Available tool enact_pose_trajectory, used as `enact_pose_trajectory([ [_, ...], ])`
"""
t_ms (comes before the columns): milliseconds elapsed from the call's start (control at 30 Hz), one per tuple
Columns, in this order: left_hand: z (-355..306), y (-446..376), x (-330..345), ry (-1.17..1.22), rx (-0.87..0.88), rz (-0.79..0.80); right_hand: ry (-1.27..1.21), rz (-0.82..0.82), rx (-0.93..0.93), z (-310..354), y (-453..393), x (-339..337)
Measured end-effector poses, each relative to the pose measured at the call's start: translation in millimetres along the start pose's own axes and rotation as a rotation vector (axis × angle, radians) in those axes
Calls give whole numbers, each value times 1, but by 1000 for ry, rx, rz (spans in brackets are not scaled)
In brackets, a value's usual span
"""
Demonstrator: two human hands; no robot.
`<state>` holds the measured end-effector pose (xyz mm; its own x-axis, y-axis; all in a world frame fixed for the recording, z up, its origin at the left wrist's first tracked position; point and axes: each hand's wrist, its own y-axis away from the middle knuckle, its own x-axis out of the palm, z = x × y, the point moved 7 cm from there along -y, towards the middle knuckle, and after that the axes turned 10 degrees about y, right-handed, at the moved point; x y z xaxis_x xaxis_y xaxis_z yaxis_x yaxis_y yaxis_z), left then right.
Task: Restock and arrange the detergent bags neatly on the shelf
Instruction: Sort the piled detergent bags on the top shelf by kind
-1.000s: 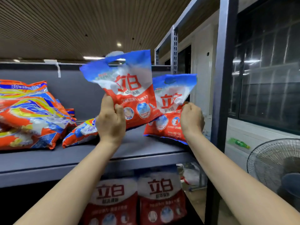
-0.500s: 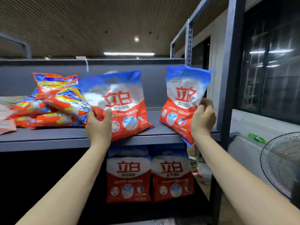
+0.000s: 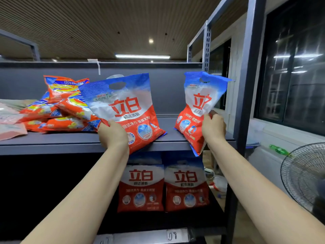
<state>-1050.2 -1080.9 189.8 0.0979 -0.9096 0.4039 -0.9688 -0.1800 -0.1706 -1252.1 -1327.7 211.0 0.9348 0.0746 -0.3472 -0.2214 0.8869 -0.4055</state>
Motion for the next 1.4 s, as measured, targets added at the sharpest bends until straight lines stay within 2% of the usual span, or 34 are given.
enact_pose_trajectory([
  [200,-13,12,-18,-224,199,-81,-272,-117,-10,-3,16,-21],
  [333,-6,15,-30,-247,279,-109,-257,-306,-56,-3,38,-55],
  [467,14,29,-39,-276,375,-20,-195,-476,-104,-18,56,-78],
  [567,42,42,-50,-343,397,53,-166,-517,-98,-41,65,-84],
  [667,76,47,-65,-422,373,101,-215,-452,-160,-65,66,-80],
  [767,111,49,-81,-492,309,128,-96,-340,-218,-89,73,-61],
  [933,156,38,-94,-563,216,141,67,-101,-97,-161,79,-8],
  [1067,189,19,-98,-611,151,114,87,-54,47,-212,76,22],
  [1233,237,-2,-91,-519,94,136,146,-63,234,-255,58,50],
  [1300,252,-7,-83,-484,108,158,136,-32,256,-261,50,65],
  [1400,270,-14,-66,-496,135,165,97,23,189,-254,41,88],
])
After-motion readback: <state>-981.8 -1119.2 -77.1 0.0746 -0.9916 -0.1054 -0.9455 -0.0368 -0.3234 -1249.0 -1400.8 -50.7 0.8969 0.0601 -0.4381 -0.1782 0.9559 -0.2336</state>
